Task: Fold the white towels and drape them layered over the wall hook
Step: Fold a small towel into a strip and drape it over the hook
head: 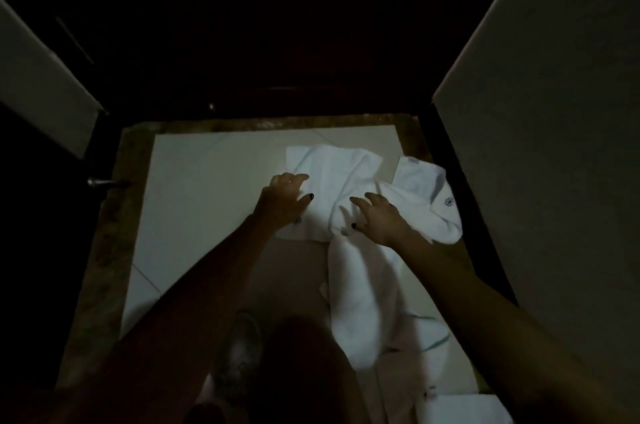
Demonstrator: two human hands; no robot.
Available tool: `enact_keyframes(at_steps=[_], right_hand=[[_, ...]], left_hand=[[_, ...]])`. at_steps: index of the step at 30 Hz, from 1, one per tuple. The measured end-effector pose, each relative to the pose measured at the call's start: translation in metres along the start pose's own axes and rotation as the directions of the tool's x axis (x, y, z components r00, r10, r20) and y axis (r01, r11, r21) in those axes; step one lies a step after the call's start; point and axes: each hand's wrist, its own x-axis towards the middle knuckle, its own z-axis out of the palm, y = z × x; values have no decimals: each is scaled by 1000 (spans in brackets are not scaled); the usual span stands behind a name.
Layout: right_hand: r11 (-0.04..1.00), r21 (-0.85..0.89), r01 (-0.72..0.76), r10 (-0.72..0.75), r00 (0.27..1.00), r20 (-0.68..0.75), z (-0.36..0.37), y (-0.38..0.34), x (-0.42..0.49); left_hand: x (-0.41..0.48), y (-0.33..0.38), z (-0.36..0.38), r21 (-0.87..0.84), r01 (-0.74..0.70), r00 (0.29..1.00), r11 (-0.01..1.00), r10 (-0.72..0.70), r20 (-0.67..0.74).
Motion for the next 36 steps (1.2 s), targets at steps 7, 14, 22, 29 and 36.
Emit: enact_keyframes(at_steps=[7, 14, 22, 29, 36], right_hand=[[979, 201, 36, -46, 998, 45, 87, 4, 59], [945, 323, -57, 46, 998, 41, 124, 13, 84], [933, 316, -170, 203, 976, -75, 146, -5, 87], [882, 353, -311, 347, 937, -41, 149, -11, 97], [752, 629, -197, 351, 927, -129, 139, -13, 82]], left_hand=[[9, -59, 103, -196, 236, 965, 952, -207, 159], [13, -85, 159, -303, 363, 932, 881, -348, 104], [11, -88, 170, -406, 480, 875, 778, -461, 150], [9, -91, 176, -521, 450, 877, 725, -469, 106], [0, -96, 147, -808, 327, 865, 490, -499, 47]])
